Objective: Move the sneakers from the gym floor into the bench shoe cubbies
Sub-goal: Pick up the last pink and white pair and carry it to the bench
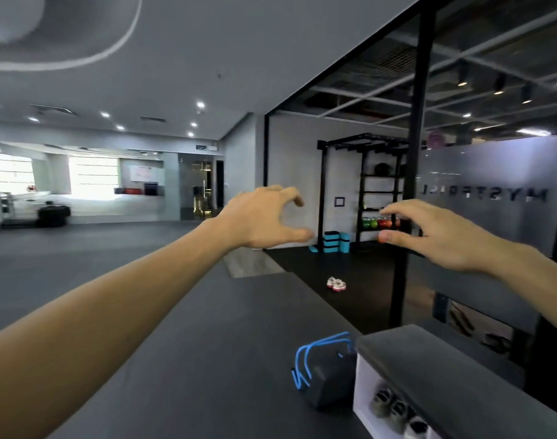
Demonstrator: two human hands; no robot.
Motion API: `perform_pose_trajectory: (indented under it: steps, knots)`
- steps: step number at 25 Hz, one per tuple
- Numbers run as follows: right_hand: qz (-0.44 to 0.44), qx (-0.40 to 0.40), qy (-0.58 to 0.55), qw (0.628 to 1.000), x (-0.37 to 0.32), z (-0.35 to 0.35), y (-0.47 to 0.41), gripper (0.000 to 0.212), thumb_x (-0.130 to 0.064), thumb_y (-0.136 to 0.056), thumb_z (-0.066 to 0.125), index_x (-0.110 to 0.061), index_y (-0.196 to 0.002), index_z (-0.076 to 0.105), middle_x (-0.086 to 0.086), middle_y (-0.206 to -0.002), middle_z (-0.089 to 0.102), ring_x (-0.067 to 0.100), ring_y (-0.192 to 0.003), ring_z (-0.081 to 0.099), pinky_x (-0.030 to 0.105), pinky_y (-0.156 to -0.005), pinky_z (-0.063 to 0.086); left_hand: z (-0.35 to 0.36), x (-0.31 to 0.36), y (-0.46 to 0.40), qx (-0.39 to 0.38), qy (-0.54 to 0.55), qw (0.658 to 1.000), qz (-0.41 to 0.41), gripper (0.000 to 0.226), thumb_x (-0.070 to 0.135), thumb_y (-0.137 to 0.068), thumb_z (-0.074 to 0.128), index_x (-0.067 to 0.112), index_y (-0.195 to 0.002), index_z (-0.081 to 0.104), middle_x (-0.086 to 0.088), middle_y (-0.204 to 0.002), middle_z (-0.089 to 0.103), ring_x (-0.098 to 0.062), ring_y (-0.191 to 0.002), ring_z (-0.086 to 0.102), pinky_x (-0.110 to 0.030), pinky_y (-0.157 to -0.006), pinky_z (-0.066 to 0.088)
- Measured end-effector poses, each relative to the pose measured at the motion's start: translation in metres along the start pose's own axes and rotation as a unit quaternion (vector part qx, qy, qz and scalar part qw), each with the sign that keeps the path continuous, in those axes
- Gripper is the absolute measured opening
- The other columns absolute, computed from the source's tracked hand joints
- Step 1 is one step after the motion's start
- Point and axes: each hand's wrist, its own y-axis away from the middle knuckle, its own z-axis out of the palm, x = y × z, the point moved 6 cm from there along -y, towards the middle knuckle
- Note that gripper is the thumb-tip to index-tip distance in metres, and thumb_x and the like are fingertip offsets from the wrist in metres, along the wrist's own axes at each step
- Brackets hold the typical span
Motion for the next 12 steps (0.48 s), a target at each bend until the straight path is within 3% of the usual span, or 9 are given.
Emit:
perform_pose_trajectory:
  steps: [5, 12]
  knots:
    - [-0.023, -0.013, -0.051, 0.998, 0.011, 0.097, -0.108, 0.067, -0.076, -0.074, 0.039, -0.039, -0.129, 0.044, -0.013, -0.134, 0.046, 0.005, -0.117, 0.046, 0.038, -0.097, 0.043, 0.073, -0.107, -0.039, -0.022, 0.002, 0.999, -0.038, 0.067, 0.075, -0.076, 0.050, 0.033, -0.127, 0.047, 0.005, -0.125, 0.057, -0.017, -0.105, 0.056, -0.040, -0.086, 0.047]
    - [-0.049, -0.010, -0.080, 0.996, 0.052, 0.213, -0.285, 0.074, -0.090, -0.067, 0.029, -0.048, -0.126, 0.040, -0.020, -0.132, 0.044, -0.001, -0.113, 0.043, 0.037, -0.093, 0.044, 0.164, -0.239, -0.154, -0.014, 0.039, 0.996, -0.075, 0.062, 0.070, -0.079, 0.054, 0.033, -0.128, 0.048, 0.007, -0.132, 0.054, -0.017, -0.113, 0.055, -0.042, -0.092, 0.047]
